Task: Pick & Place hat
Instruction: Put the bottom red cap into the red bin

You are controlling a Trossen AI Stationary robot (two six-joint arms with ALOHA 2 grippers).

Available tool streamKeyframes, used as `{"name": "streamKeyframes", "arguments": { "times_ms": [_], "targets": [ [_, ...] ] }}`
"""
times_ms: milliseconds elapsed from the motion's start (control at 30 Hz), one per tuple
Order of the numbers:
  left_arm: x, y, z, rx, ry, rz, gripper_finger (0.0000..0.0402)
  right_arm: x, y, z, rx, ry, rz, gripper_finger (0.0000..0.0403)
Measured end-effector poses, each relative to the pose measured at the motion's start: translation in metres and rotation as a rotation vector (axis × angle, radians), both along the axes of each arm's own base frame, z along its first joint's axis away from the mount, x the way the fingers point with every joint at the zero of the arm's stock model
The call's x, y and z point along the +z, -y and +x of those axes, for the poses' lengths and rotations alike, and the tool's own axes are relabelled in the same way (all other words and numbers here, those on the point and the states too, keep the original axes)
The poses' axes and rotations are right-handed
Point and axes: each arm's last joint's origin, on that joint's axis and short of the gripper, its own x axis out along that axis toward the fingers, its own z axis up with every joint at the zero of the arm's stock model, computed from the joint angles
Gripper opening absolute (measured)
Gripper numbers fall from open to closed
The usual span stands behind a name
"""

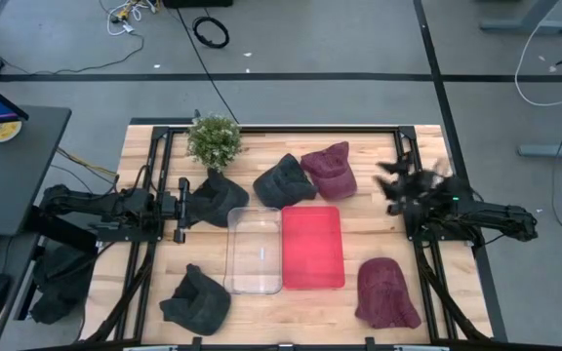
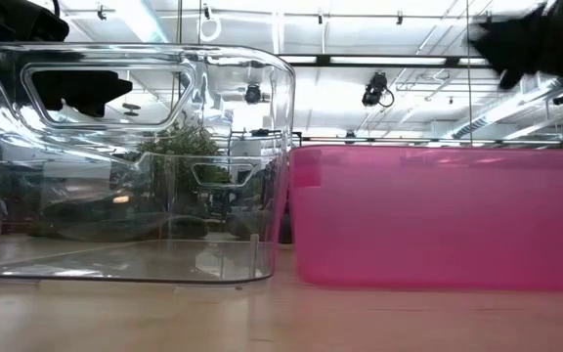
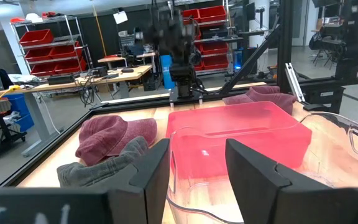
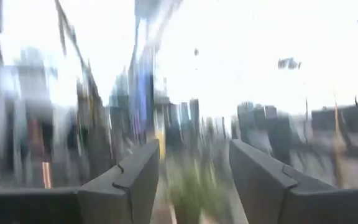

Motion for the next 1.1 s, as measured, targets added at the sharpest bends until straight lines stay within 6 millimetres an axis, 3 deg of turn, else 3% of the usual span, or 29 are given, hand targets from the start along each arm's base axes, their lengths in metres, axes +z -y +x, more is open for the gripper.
{"name": "streamKeyframes", "arguments": {
  "times_ms": [133,300,600,767,933,1100],
  "targets": [
    [0.000,0.000,0.000,0.000,0.000,0.000,0.0161,0.024,-0.003,-0.019,0.064,0.335,0.021,0.0199],
    [0.000,0.000,0.000,0.000,0.000,0.000,0.0161,0.034,-0.006,-0.032,0.110,0.514,0.024,0.0199],
    [0.000,0.000,0.000,0.000,0.000,0.000,0.0161,0.035,-0.006,-0.034,0.235,0.576,0.140,0.0199],
    [0.000,0.000,0.000,0.000,0.000,0.000,0.0161,0.040,-0.008,-0.042,0.364,0.697,0.213,0.0199],
    [0.000,0.000,0.000,0.000,0.000,0.000,0.0161,0.051,-0.015,-0.054,0.500,0.744,0.055,0.0199],
    [0.000,0.000,0.000,0.000,-0.001,0.000,0.0161,0.081,-0.022,-0.066,0.653,0.722,-0.051,0.0199]
  ]
}}
